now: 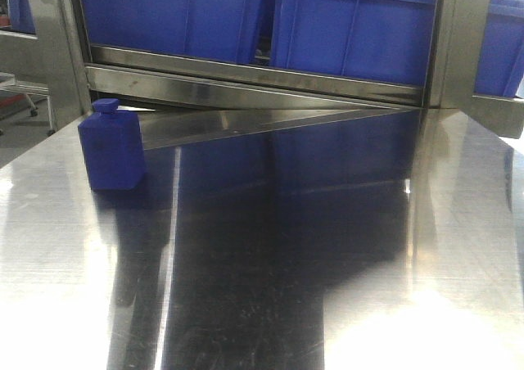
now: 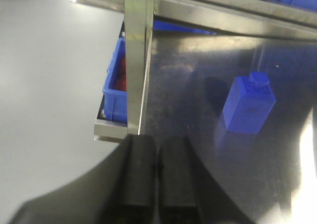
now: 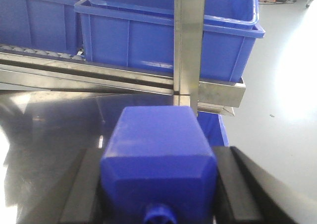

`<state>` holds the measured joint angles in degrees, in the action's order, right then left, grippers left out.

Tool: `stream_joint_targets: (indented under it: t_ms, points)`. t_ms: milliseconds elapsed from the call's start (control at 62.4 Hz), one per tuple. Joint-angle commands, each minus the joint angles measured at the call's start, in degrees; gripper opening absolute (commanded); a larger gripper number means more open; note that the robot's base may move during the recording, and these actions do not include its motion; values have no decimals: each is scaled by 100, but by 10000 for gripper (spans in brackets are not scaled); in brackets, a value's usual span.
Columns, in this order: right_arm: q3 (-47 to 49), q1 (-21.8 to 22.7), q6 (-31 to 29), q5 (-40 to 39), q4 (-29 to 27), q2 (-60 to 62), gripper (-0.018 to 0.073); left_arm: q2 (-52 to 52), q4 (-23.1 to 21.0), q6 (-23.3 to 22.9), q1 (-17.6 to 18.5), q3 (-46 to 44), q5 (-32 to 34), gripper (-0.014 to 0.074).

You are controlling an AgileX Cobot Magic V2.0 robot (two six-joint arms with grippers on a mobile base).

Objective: Pick and sort blue part to right shelf

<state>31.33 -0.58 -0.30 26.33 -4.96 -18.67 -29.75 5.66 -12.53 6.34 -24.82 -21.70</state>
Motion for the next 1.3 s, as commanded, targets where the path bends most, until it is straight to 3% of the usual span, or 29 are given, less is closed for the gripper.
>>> stream_joint_targets:
  t_ms: [0, 80, 144, 240, 369, 657, 946, 1106, 1282]
  points:
    - [169, 31, -42, -525, -26, -31, 372, -456, 203, -179, 192, -489, 358, 352]
    - [169, 31, -42, -525, -26, -31, 372, -845, 294, -339, 426, -801, 199, 510]
    - [169, 31, -42, -525, -26, -31, 372, -1193, 486, -484, 610, -1022, 53, 556]
    - [169, 31, -42, -525, -26, -31, 372, -1738, 867, -519, 965, -1473, -225, 557]
    - [169, 31, -42, -525, -26, -31, 372, -2632, 1288, -1122, 1396, -2180, -670, 557]
    - [169, 31, -42, -525, -26, -31, 372, -4436, 1297, -1223, 2114, -4160, -1793, 557]
    - [169, 31, -42, -525, -26, -31, 372, -5944, 928, -1223, 2126, -5946, -3317, 557]
    - [169, 31, -42, -525, -26, -31, 372, -6464, 246, -1223, 2029, -6609, -3748, 557]
    - [169, 31, -42, -525, -26, -31, 372, -6916, 224, -1223, 1929, -7033, -4113, 557]
